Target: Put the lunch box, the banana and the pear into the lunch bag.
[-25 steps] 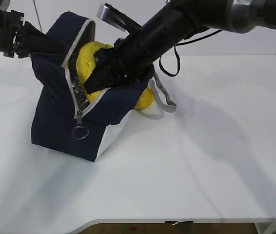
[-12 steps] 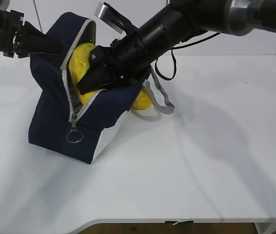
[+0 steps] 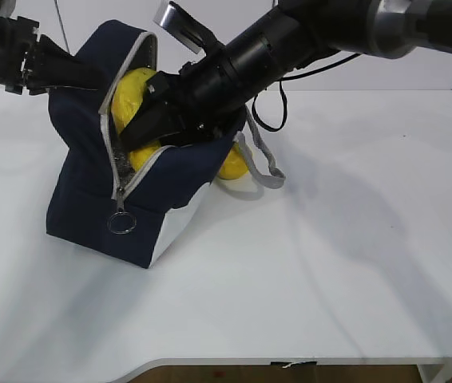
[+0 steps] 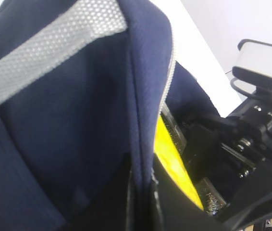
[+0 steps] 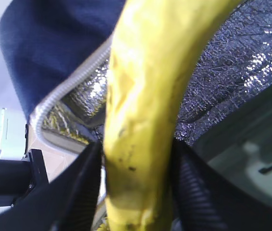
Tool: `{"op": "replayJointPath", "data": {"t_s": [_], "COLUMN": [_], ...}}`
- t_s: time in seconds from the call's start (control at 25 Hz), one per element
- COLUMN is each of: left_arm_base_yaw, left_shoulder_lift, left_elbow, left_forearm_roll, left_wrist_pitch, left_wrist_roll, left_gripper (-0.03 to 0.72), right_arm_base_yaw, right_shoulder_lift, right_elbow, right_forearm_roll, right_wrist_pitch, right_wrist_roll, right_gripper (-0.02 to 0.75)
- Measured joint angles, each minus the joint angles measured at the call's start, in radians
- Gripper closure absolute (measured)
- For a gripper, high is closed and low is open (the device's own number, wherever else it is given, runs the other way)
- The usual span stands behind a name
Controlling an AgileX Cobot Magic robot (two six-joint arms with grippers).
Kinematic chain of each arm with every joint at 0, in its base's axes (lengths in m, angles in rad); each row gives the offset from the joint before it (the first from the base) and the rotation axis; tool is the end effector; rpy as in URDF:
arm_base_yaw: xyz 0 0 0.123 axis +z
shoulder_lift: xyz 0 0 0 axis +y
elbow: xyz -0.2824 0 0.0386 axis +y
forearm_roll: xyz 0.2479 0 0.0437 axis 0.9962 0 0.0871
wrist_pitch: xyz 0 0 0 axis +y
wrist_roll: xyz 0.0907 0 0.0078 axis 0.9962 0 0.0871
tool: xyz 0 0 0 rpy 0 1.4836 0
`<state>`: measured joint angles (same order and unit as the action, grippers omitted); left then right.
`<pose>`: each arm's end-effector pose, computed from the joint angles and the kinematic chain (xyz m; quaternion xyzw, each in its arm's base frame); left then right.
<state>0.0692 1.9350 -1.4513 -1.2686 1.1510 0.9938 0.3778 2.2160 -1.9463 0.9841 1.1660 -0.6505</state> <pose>0.4055 -0.0515 0.2594 0.1487 0.8258 -0.4641 0.2838 0.4185 0.2411 0.2494 -0.3117 0.8299 0.4347 0.1583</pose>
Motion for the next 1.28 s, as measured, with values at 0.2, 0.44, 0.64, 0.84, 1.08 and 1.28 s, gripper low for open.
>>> {"op": "replayJointPath", "data": {"t_s": [0.2,0.44,0.64,0.84,1.08,1.28], "left_arm_base_yaw": [0.0,0.0,0.0,0.0,0.0,0.0], "left_shoulder_lift": [0.0,0.0,0.0,0.0,-0.014,-0.05], "left_elbow": [0.0,0.0,0.0,0.0,0.0,0.0], "left_forearm_roll": [0.0,0.0,0.0,0.012,0.055,0.115], "left_wrist_pitch": [0.0,0.002,0.004,0.016,0.015,-0.011], "left_wrist_roll": [0.0,0.002,0.005,0.008,0.008,0.008], "left_gripper": [0.69,0.69,0.69,0.69,0.69,0.69], "right_arm_base_yaw": [0.0,-0.012,-0.031,-0.088,-0.175,-0.23], "right_shoulder_lift": [0.0,-0.004,-0.049,-0.117,-0.188,-0.2], "right_elbow": [0.0,0.0,-0.017,-0.053,-0.057,-0.057], "right_forearm_roll": [0.002,0.002,0.004,0.006,-0.114,-0.286], "right_wrist_pitch": [0.002,0.01,0.021,0.029,0.051,0.061], "right_wrist_roll": [-0.002,-0.002,-0.007,-0.008,0.055,0.16], "right_gripper": [0.251,0.241,0.237,0.237,0.237,0.237]}}
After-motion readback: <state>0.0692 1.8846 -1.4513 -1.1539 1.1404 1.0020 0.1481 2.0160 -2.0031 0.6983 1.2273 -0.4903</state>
